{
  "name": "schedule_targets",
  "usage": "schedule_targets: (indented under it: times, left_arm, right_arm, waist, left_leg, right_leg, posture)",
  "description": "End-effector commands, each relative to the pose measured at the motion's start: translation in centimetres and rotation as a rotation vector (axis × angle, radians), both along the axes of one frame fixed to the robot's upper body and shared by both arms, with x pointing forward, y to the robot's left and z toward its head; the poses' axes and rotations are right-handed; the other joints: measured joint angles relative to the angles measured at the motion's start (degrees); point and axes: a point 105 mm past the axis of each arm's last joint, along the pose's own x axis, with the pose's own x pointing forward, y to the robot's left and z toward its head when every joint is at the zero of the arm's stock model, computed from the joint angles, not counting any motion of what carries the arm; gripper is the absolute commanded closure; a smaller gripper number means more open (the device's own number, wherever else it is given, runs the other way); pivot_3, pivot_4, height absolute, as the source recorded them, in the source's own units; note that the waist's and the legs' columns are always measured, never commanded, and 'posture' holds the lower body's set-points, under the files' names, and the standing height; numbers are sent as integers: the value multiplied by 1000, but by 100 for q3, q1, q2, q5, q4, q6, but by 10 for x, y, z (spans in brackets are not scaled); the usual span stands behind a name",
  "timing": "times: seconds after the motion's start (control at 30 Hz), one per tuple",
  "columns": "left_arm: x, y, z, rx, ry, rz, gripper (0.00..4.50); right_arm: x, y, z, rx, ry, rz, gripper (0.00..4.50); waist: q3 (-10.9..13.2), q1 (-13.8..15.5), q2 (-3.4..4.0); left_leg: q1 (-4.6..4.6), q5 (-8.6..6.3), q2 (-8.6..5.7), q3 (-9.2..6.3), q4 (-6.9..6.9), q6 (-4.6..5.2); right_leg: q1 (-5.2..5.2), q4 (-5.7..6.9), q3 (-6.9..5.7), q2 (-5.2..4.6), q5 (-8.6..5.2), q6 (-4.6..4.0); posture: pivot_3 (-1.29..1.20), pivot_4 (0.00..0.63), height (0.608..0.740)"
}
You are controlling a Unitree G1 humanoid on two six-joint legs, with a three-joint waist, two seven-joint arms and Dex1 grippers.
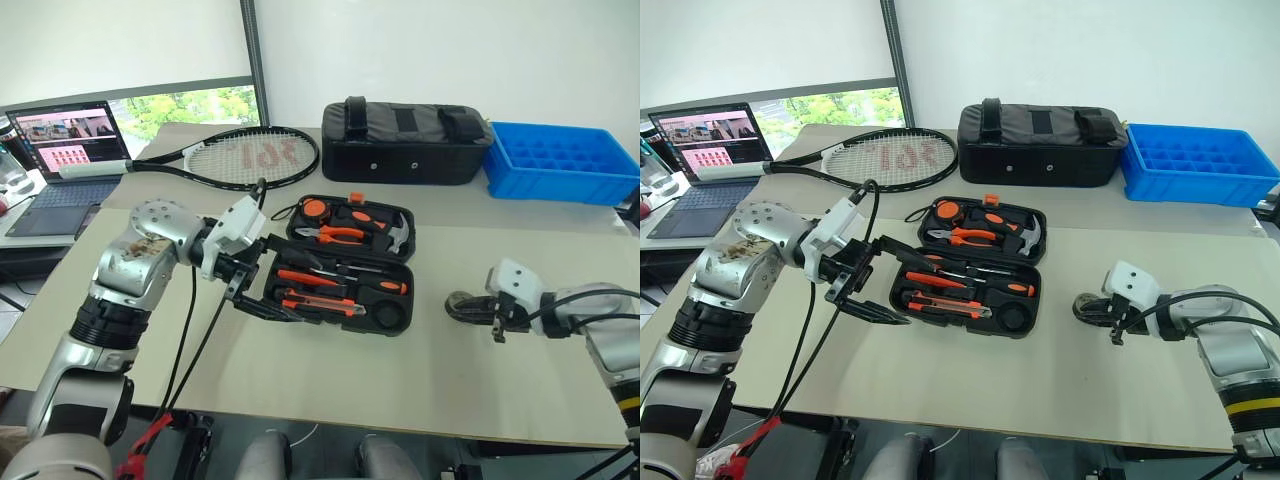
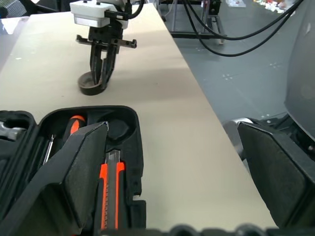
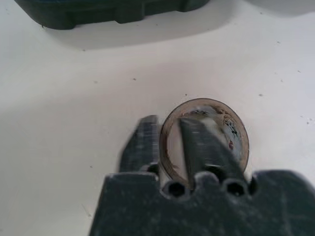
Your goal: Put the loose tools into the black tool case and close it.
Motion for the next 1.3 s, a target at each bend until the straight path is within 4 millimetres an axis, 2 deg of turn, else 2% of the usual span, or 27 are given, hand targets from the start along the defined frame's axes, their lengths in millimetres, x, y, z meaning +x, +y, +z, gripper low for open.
schedule_targets:
  times: [0.03,0.1,0.23,0.4,0.53,0.67,0.83,0.9,1.0,1.03,1.13,1.17,1.2,1.23,1.3]
  left_arm:
    - [0,5,7,-2,-45,16,0]
    - [2,9,5,11,-55,38,0]
    - [12,21,-1,42,-76,122,0]
    - [17,37,-8,65,-82,228,0]
    - [13,41,-10,55,-72,270,0]
    - [10,42,-11,50,-73,295,0]
    - [9,42,-12,44,-69,314,0]
    - [10,42,-12,43,-66,321,0]
    - [12,43,-12,39,-60,330,0]
    - [13,44,-13,40,-59,335,0]
    - [16,45,-14,37,-58,347,0]
    - [18,45,-13,21,-53,360,0]
    - [20,46,-13,9,-50,369,0]
    - [23,46,-13,6,-52,379,0]
    - [27,47,-16,7,-56,391,0]
  right_arm:
    - [8,5,21,-1,-84,33,4447]
    - [11,14,32,21,-113,53,4447]
    - [9,46,51,86,-141,140,4447]
    - [-7,86,56,122,-103,272,4447]
    - [-18,106,51,143,-58,333,4447]
    - [-28,116,37,128,1,371,4447]
    - [-27,118,34,103,0,373,4447]
    - [-27,118,33,95,2,375,3751]
    - [-27,122,41,142,-1,367,2951]
    - [-26,121,44,150,-11,357,2458]
    - [-21,118,48,162,-33,325,1504]
    - [-16,113,51,167,-47,295,1375]
    - [-12,110,53,171,-57,274,857]
    - [-7,106,54,165,-73,251,598]
    - [-4,99,55,154,-81,234,598]
  waist:
    - [0,-11,0]
    - [0,-29,0]
    - [0,-44,1]
    - [0,-15,1]
    - [2,1,-3]
    - [2,17,-4]
    - [2,8,-5]
    - [2,0,-5]
    - [2,-10,-5]
    - [2,-10,-5]
    - [2,-7,-5]
    - [2,-4,-5]
    - [2,-2,-5]
    - [2,-1,-5]
    - [2,1,-5]
  left_leg:
    - [0,0,0,0,0,0]
    - [1,0,0,0,0,0]
    - [4,0,1,0,-3,1]
    - [5,0,2,-2,-6,1]
    - [2,0,4,-2,-6,1]
    - [-4,0,3,-3,-6,1]
    - [-2,0,3,-3,-6,1]
    - [-1,0,4,-3,-6,1]
    - [-1,0,4,-3,-6,1]
    - [0,0,4,-3,-6,1]
    - [0,0,4,-3,-6,1]
    - [-1,0,4,-3,-6,1]
    - [-1,0,4,-3,-6,1]
    - [-1,0,4,-3,-6,1]
    - [0,0,4,-3,-5,1]
  right_leg:
    - [0,0,0,0,0,0]
    - [0,1,1,0,0,0]
    - [-1,2,1,2,0,0]
    - [-3,3,0,1,0,0]
    - [-6,2,-2,0,0,-1]
    - [-8,1,-2,-2,0,-1]
    - [-9,1,-4,-1,0,0]
    - [-10,2,-4,-1,0,0]
    - [-11,3,-4,0,0,0]
    - [-11,4,-4,0,0,-1]
    - [-11,4,-4,1,0,-1]
    - [-11,4,-4,0,0,-1]
    - [-11,4,-4,0,0,-1]
    - [-11,4,-4,0,0,-1]
    - [-10,4,-5,0,0,-1]
  posture:
    - [0,150,708]
    - [0,150,708]
    - [0,150,708]
    - [0,150,708]
    - [0,150,708]
    - [0,150,708]
    - [0,150,708]
    - [0,150,708]
    - [0,150,708]
    - [0,150,708]
    - [0,150,708]
    - [0,150,708]
    - [0,150,708]
    - [0,150,708]
    - [0,150,708]
